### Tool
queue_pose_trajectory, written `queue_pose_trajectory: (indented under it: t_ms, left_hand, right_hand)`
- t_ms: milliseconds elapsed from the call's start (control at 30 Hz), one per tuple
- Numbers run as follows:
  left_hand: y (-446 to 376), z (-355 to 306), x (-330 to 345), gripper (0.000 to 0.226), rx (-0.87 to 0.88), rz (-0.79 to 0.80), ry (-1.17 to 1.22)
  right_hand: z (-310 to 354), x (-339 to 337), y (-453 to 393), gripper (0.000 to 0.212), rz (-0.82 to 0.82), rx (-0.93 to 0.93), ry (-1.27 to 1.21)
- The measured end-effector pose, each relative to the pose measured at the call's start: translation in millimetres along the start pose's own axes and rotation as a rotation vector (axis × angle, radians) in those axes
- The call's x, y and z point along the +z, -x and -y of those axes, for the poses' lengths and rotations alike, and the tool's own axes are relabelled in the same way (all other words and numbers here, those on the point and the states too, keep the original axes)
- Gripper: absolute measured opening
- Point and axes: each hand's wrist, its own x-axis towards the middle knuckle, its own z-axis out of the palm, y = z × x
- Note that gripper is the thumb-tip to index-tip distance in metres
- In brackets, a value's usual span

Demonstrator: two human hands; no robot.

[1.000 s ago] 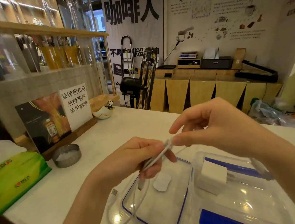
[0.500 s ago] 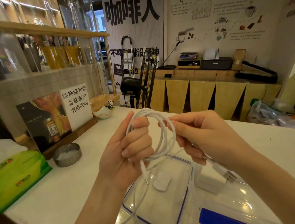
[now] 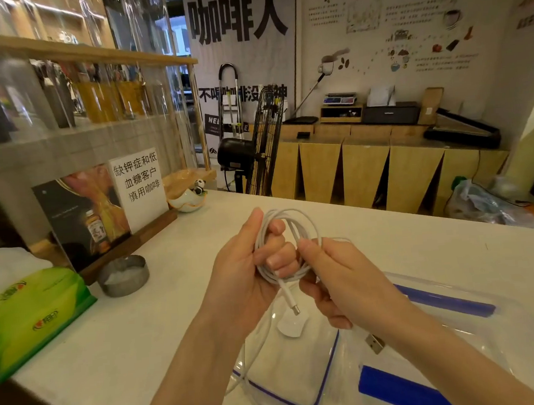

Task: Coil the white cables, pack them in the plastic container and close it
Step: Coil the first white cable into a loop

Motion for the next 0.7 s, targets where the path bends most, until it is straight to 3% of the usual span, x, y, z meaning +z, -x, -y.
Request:
queue_pose_trajectory:
  t_ms: [200, 300, 367, 600, 700]
  left_hand:
    - [3, 10, 8, 0.038, 0.131, -0.227, -0.453]
    - [7, 22, 11, 0.016, 0.172, -0.249, -0.778]
    - [10, 30, 9, 0.019, 0.16, -0.229, -0.972]
    - [14, 17, 5, 0.022, 0.039, -0.094, -1.0]
    - [13, 11, 5, 0.022, 0.029, -0.129, -1.046]
  right_hand:
    - [-8, -2, -5, 0.032, -0.186, -0.04, 0.123]
    - [-10, -5, -8, 0.032, -0.273, -0.053, 0.149]
    - [-12, -6, -9, 0.031, -0.319, -0.09, 0.184]
    - [-18, -12, -14, 0.032, -0.343, -0.118, 0.204]
    - [-22, -12, -15, 0.031, -0.325, -0.084, 0.156]
